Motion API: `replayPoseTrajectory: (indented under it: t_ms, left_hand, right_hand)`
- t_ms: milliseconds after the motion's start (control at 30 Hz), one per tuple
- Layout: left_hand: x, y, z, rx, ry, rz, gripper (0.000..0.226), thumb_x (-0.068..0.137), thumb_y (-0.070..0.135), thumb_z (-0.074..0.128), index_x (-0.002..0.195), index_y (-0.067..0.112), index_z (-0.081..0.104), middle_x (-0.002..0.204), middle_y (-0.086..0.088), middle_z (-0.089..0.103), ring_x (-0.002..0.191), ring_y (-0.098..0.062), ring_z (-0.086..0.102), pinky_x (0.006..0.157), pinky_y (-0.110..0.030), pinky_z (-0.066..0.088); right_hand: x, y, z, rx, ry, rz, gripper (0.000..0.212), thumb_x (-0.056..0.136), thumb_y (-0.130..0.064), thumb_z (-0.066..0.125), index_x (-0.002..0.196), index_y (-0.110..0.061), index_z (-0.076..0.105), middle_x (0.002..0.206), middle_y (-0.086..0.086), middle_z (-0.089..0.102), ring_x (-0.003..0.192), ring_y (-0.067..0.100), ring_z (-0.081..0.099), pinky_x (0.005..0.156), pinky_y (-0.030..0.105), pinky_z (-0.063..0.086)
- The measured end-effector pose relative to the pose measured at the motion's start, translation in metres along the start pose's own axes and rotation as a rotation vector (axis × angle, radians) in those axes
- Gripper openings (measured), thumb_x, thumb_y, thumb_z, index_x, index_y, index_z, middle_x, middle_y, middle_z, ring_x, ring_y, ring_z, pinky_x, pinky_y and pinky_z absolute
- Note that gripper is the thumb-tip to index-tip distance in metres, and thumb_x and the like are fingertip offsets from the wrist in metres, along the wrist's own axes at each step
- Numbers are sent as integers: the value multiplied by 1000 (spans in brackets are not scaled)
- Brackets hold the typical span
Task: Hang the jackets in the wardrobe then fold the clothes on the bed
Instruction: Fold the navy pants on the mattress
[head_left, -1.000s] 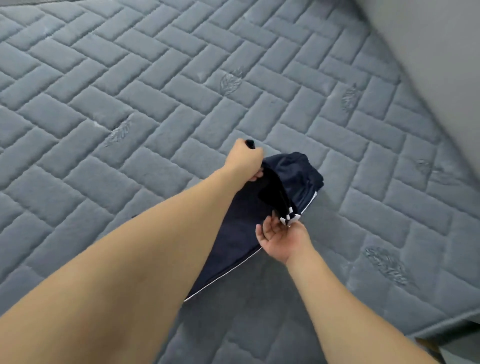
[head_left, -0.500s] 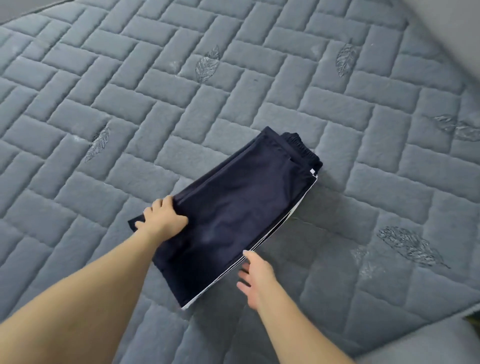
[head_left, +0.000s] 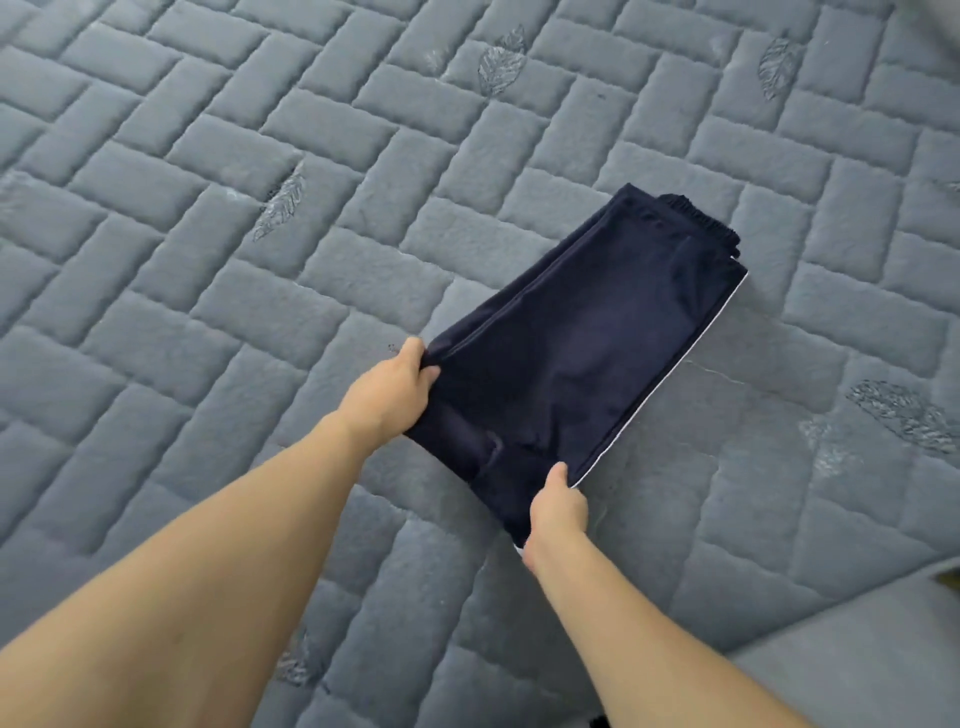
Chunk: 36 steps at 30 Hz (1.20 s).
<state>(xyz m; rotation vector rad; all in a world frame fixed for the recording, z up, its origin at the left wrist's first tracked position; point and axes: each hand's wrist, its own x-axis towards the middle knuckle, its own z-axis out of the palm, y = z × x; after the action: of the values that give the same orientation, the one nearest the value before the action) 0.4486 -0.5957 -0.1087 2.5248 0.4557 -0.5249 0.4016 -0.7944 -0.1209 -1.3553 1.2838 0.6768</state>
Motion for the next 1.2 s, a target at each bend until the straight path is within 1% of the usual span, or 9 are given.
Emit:
replayPoseTrajectory:
  t_ms: [333,433,533,667,733,833,967,1067,1200]
  left_hand:
    - [-115,-48,24,424,-20,83,11,103,23,34,100,13,39,106,-14,64,95,-39,62,67,-39,38]
    - [-146,-65,30,577,199,494,19,83,14,50,102,11,53,93,-11,57,78,-35,58,60,-41,44]
    - [-172,-75,50,611,1,905,53,73,40,54,120,14,58,114,-10,58,96,-33,59,78,-43,49]
    - [-176,-81,78,905,-264,545,76,89,41,48,155,23,15,162,-10,10,148,-30,10,117,-56,14]
    - [-171,-75,83,904,-189,530,58,92,21,47,147,23,28,154,-10,26,140,-31,28,108,-48,30]
    - [-162,-54,75,859,-209,447,27,88,9,47,112,18,55,113,-6,62,103,-28,59,74,-34,42]
    - [-173,-48,37,933,-907,195,27,91,10,53,113,5,68,115,-13,69,108,-28,66,78,-30,51]
    - [-201,-45,17,694,-658,222,38,84,37,55,116,17,54,124,-5,61,116,-30,56,89,-37,48]
    - [-220,-9,34,580,-547,242,108,53,82,55,143,33,22,142,6,26,138,-24,24,105,-55,29]
  right_hand:
    - [-45,76,-56,-570,85,-141,58,104,-43,28,135,3,44,139,19,49,123,36,49,102,41,41]
    - [-50,90,-63,-585,131,-197,56,104,-43,28,134,1,45,138,17,50,122,35,50,98,40,41]
    - [-42,103,-76,-572,73,-286,43,101,-39,40,126,-3,42,133,16,51,114,33,51,95,40,42]
    - [-30,130,-82,-446,-41,-331,63,99,-19,47,148,-29,9,131,-1,48,95,24,53,79,36,52]
    - [-28,140,-84,-443,-60,-390,79,98,-12,43,143,-54,-5,112,-5,49,79,24,59,56,32,53]
    - [-42,141,-88,-782,-82,-582,70,90,-4,36,135,-55,18,88,7,52,68,24,55,59,34,47]
    - [-65,115,-103,-930,-86,-274,27,88,-5,38,106,-19,52,77,7,49,58,21,46,55,27,40]
    - [-90,82,-120,-519,-186,92,16,89,-8,45,88,-16,58,76,7,49,40,13,38,39,15,28]
    - [-99,47,-128,-186,-266,191,10,88,-8,47,90,-13,55,69,7,52,31,12,42,32,13,31]
